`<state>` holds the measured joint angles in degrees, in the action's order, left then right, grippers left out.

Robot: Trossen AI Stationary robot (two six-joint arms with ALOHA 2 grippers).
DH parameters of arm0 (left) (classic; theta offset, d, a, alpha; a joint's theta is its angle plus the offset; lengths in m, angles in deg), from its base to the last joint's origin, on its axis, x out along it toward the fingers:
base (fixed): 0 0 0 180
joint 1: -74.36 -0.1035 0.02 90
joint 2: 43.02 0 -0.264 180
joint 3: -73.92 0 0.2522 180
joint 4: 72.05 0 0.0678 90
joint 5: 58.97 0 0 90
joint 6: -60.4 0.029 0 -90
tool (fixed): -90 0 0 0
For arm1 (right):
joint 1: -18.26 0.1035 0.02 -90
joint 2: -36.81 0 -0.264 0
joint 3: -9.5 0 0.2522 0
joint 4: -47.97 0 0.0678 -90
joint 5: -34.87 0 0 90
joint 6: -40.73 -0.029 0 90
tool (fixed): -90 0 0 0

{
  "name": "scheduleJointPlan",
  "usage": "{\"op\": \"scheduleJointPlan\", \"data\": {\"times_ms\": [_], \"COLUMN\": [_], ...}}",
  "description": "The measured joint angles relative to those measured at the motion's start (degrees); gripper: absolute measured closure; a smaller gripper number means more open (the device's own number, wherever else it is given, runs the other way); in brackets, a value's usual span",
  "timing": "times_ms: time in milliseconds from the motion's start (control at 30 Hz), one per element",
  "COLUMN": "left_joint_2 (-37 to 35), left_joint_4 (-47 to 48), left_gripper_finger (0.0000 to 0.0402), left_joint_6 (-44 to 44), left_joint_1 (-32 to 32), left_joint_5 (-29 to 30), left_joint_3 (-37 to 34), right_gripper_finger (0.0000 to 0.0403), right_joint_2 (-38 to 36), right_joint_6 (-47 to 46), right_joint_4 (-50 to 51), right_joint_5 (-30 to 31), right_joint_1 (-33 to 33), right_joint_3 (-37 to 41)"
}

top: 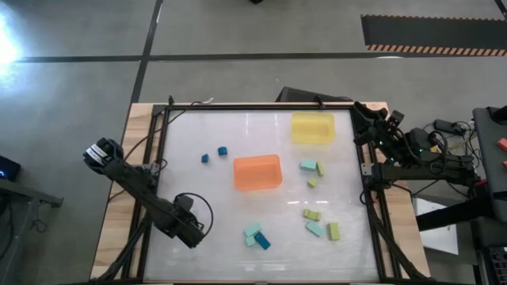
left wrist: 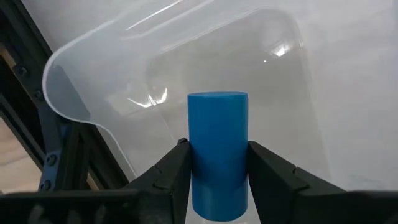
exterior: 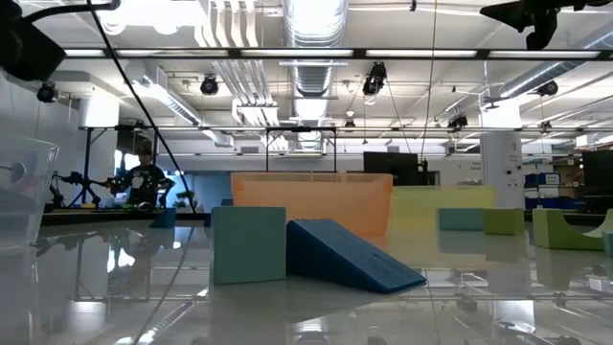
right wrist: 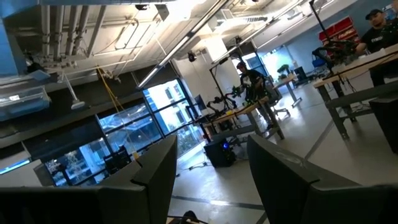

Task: Sort & place blocks by color
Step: Put the blue block into the transparent bin, then put the light blue block into the yellow bin

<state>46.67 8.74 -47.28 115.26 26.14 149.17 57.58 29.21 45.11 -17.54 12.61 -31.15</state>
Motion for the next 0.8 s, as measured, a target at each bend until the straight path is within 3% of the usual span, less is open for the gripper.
{"op": "scheduleJointPlan", "data": {"times_ms": [233,800], "left_joint_2": [0.2,-0.8], "left_joint_4": [-1.2,-1.9], "left_gripper_finger": [0.0258,0.0253], "left_joint_6": [0.5,0.6], "left_joint_1": [0.1,0.1], "left_joint_5": [-0.6,-1.6], "left_joint_3": [-1.2,-1.2], "right_gripper_finger": [0.0218,0.0218], "right_joint_2": [0.0,0.0], "right_joint_6": [0.0,-0.8], "right_joint_4": [-0.1,-0.2], "right_joint_5": [0.0,0.0], "right_joint_1": [0.0,0.0], "right_joint_3": [0.0,0.0]}}
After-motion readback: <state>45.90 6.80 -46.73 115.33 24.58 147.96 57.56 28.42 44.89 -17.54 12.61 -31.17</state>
